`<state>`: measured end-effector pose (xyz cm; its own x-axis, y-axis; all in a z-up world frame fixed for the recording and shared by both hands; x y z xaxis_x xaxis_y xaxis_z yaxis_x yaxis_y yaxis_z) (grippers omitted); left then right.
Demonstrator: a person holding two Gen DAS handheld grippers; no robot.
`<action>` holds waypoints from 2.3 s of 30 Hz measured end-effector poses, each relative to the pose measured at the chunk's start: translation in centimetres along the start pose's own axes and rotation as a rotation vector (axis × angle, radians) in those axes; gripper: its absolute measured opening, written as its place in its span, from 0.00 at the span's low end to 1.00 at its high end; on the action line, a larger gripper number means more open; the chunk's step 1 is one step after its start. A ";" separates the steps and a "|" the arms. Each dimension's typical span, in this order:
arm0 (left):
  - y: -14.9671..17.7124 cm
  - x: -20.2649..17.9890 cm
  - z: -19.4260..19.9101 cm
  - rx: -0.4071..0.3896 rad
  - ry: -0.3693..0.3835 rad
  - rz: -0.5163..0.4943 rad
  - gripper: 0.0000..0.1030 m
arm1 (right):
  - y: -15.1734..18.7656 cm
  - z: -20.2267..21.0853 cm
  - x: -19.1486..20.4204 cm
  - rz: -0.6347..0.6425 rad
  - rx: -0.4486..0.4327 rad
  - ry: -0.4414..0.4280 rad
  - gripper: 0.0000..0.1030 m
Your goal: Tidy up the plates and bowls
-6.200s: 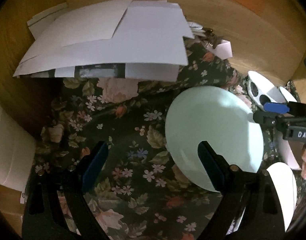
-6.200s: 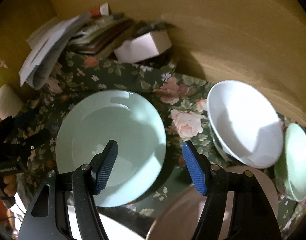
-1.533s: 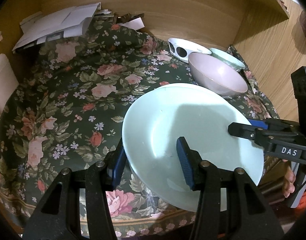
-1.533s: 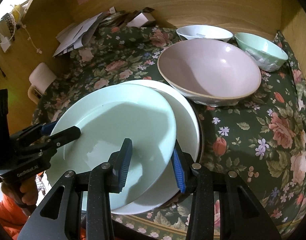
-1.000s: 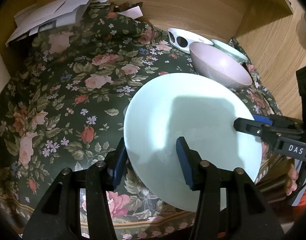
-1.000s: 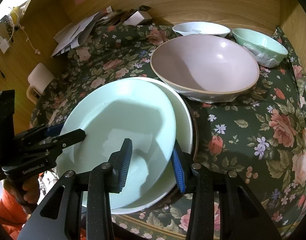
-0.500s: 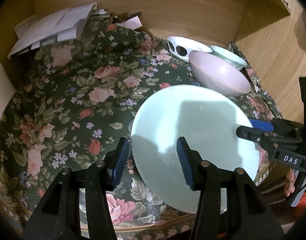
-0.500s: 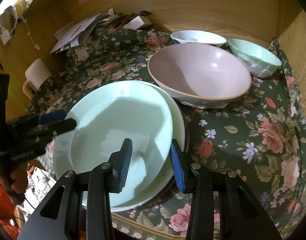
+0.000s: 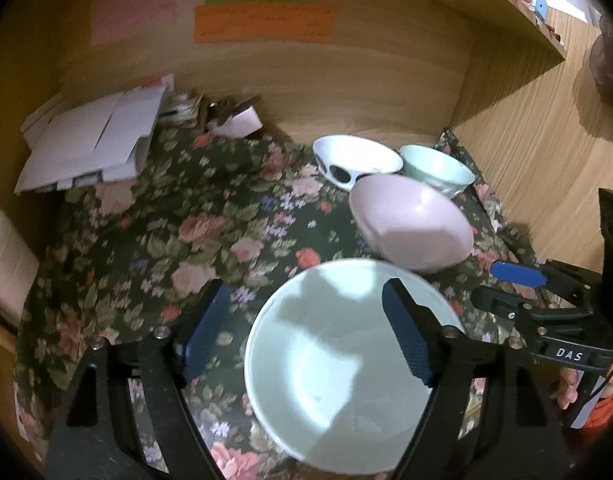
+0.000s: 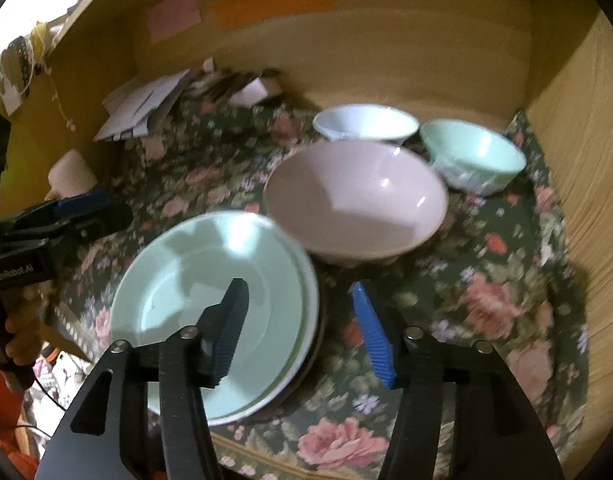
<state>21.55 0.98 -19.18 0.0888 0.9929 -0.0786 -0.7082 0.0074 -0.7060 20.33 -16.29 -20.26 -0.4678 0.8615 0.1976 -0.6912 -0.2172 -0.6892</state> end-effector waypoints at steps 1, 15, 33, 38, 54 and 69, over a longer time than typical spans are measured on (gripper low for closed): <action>-0.4 -0.3 -0.3 0.001 0.002 -0.006 0.78 | -0.4 0.2 -0.5 -0.002 -0.010 0.007 0.51; -3.8 -4.1 -6.7 0.058 0.056 -0.083 0.80 | -3.6 -1.6 -6.7 -0.092 -0.045 0.078 0.60; -3.3 -5.5 -14.4 0.198 0.111 -0.069 0.51 | -3.9 -6.9 -10.9 -0.200 0.025 0.038 0.59; -2.9 -6.1 -15.1 0.227 0.141 -0.070 0.37 | -3.6 -7.6 -10.6 -0.199 0.039 0.023 0.45; -2.7 -7.3 -15.6 0.235 0.144 -0.117 0.26 | -3.2 -8.6 -10.1 -0.223 0.073 0.004 0.25; -4.4 -7.8 -10.9 0.121 0.148 -0.127 0.26 | -5.2 -4.5 -9.1 -0.202 -0.014 0.017 0.25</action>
<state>31.65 -8.12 -23.15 0.2781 0.9550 -0.1033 -0.7630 0.1543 -0.6277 30.67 -20.97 -21.65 -0.3110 0.8944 0.3215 -0.7626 -0.0329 -0.6461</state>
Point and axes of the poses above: each gripper's, at about its wrist camera, not at the fingertips, and z roughly against the way its jaws point, x to its left, y to its underside, the point moved 8 cm from there along -z, roughly the way its jaws point, and after that the axes turned 4 degrees about -y, right-handed, at the moved point
